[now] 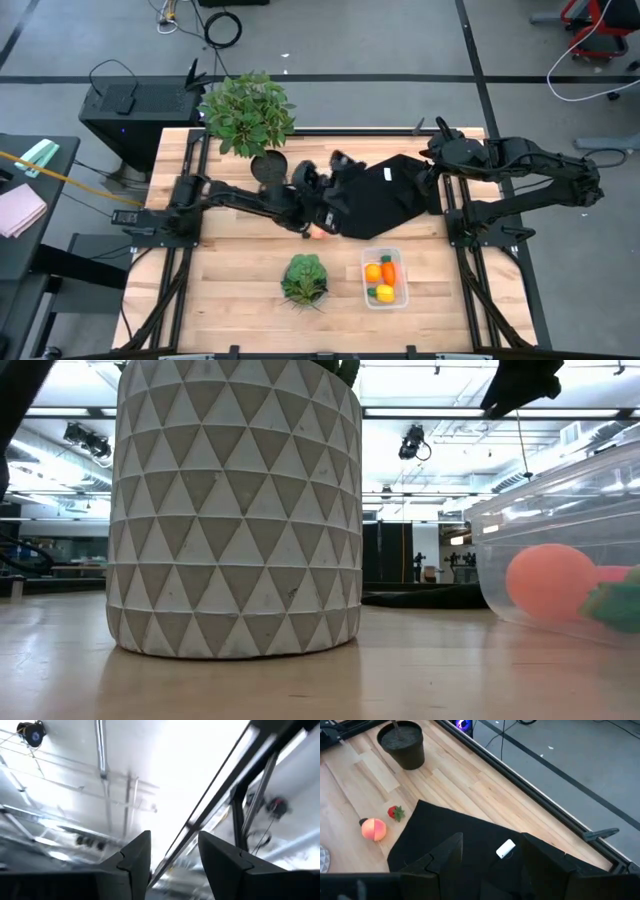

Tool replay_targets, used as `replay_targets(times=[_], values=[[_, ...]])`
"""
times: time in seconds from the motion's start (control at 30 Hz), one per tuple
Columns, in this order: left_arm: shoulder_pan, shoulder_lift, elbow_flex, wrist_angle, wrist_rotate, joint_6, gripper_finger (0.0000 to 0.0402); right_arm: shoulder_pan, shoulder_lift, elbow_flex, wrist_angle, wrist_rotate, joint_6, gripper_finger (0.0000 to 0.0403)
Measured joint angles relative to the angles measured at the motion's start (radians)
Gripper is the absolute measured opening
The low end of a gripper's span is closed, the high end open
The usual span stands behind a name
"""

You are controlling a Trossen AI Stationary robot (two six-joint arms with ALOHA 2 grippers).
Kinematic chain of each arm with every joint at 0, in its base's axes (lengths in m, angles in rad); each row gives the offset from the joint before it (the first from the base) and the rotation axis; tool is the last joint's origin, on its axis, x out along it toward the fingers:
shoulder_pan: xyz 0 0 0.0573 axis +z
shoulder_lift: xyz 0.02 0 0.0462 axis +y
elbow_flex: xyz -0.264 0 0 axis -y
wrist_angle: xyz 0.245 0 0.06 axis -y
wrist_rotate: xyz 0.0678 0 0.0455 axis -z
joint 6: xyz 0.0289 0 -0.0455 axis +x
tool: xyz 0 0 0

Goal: Pick and placing Produce into tupperware
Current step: Put the blackberry into the transparent bin

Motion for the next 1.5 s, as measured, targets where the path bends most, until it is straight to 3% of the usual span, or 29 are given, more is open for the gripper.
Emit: replay_targets(times=[0.2,0.37,0.57,0.73,0.93,1.17,1.4,1.5], values=[[-0.056,-0.204,-0.311,0.022,-0.105,0.114,0.0171,0.0,0.002,0.0,0.001,0.0,0.004,0.0205],[-0.114,-0.388,-0.581,0.002,-0.11,0.167,0.0159,0.0,0.002,0.0,0.002,0.0,0.018,0.0205],[-0.126,-0.556,-0.918,-0.034,-0.164,0.056,0.0125,0.0,0.002,0.0,0.019,0.003,0.03,0.0205],[-0.127,-0.636,-1.115,-0.217,-0.26,-0.069,0.0099,0.0,0.005,0.0,0.056,0.004,0.04,0.0205],[-0.126,-0.662,-1.206,-0.409,-0.282,-0.127,0.0089,0.0,0.02,0.0,0.057,0.001,0.078,0.0205],[-0.09,-0.664,-1.244,-0.484,-0.32,-0.105,0.0087,0.0,0.055,0.0,0.064,0.0,0.16,0.0205],[-0.058,-0.736,-1.315,-0.599,-0.305,-0.093,0.0088,-0.01,0.131,0.0,0.079,-0.012,0.208,0.0205],[-0.036,-0.795,-1.34,-0.701,-0.243,-0.127,0.0093,-0.031,0.153,0.0,0.111,-0.011,0.221,0.0205]])
